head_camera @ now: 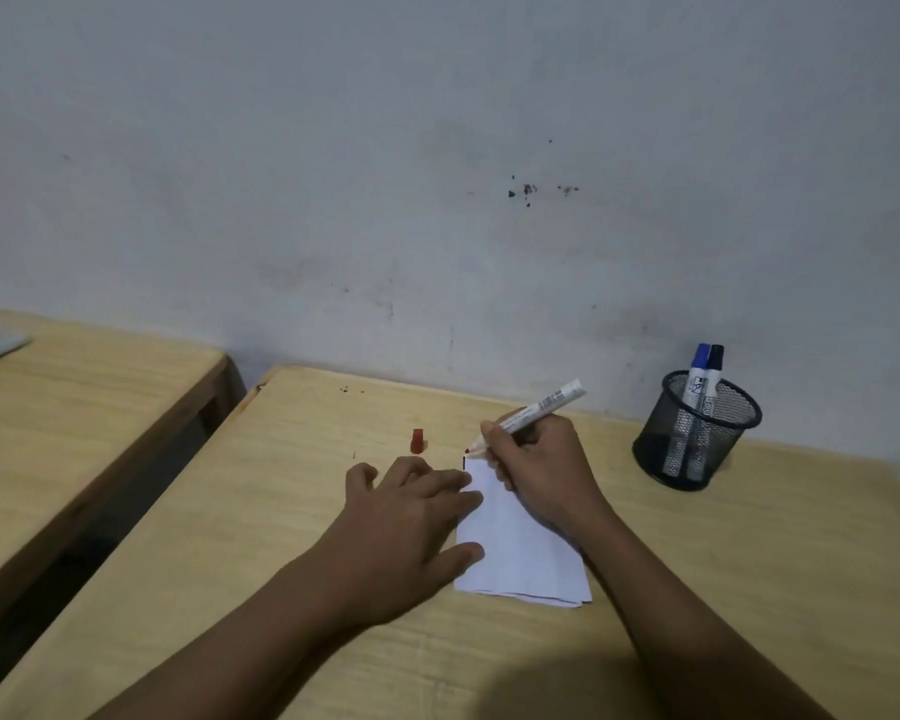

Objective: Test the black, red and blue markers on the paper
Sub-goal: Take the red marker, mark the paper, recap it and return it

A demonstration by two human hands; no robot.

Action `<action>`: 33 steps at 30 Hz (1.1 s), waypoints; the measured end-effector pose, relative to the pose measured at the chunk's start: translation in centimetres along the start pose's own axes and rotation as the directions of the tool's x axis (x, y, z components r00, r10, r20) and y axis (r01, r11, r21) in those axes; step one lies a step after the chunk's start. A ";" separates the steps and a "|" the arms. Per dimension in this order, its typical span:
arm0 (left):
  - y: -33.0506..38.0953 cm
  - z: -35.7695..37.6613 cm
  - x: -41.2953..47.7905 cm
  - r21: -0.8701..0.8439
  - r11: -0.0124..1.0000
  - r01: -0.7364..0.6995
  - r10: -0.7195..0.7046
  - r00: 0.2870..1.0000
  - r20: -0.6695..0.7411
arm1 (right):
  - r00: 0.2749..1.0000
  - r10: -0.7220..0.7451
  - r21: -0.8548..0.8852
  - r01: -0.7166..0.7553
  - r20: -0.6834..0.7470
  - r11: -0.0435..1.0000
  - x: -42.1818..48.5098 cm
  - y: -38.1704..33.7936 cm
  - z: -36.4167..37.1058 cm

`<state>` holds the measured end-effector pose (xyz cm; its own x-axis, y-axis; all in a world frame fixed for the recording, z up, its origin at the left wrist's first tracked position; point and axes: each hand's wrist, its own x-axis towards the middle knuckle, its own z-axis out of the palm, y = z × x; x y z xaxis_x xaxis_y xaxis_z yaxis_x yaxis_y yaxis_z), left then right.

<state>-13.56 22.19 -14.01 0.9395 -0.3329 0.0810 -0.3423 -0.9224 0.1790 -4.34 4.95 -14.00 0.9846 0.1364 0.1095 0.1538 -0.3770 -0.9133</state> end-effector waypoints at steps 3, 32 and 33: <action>-0.4 0.0 -0.2 -0.030 1.000 0.006 -0.004 0.997 0.078 | 0.999 -0.017 0.016 0.018 -0.028 1.000 0.3 0.5 0.1; -0.6 0.9 -0.5 0.047 0.999 0.004 -0.016 0.970 0.241 | 0.993 -0.103 -0.141 0.110 0.060 0.984 0.7 1.4 0.5; -0.5 0.9 -0.4 0.047 0.999 0.007 -0.018 0.970 0.243 | 0.992 -0.105 -0.139 0.113 0.065 0.984 0.7 1.3 0.5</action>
<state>-13.78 22.66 -15.03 0.9210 -0.3538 -0.1634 -0.3346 -0.9328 0.1335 -3.47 4.97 -15.30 0.9554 0.2346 0.1793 0.2746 -0.4826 -0.8317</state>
